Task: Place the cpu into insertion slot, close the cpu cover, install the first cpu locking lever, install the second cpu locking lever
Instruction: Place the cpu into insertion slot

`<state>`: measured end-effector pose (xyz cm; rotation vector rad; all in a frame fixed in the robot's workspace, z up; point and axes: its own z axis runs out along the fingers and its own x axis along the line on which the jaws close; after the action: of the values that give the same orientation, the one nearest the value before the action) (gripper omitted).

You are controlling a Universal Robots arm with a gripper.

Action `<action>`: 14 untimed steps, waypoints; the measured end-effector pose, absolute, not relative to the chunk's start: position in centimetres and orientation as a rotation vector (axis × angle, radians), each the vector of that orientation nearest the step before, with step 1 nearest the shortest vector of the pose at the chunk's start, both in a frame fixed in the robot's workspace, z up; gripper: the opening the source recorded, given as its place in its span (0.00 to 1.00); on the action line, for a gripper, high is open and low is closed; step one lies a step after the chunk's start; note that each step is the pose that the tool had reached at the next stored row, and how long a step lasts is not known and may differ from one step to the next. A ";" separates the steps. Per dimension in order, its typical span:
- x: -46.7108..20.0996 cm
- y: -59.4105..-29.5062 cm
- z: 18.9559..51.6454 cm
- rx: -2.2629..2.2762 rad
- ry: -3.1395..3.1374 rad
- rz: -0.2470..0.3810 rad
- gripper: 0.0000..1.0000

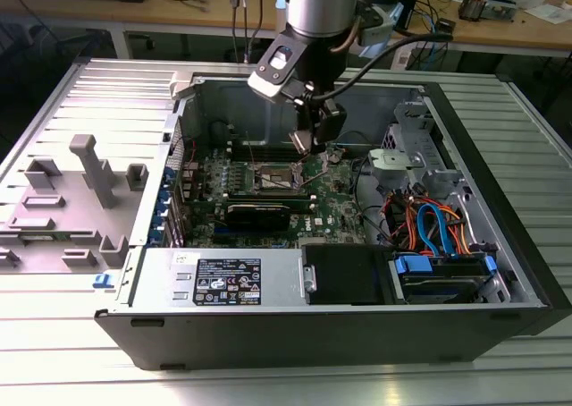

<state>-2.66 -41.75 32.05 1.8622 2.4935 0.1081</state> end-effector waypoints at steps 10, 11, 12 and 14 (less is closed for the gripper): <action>-2.7 -41.8 31.8 1.992 2.389 0.103 0.55; -2.7 -41.8 31.8 2.017 2.368 0.102 0.55; -2.7 -41.8 31.8 2.035 2.352 0.101 0.55; -2.7 -41.8 31.7 2.071 2.321 0.099 0.55</action>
<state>-2.66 -41.75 31.70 2.0712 2.3207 0.0990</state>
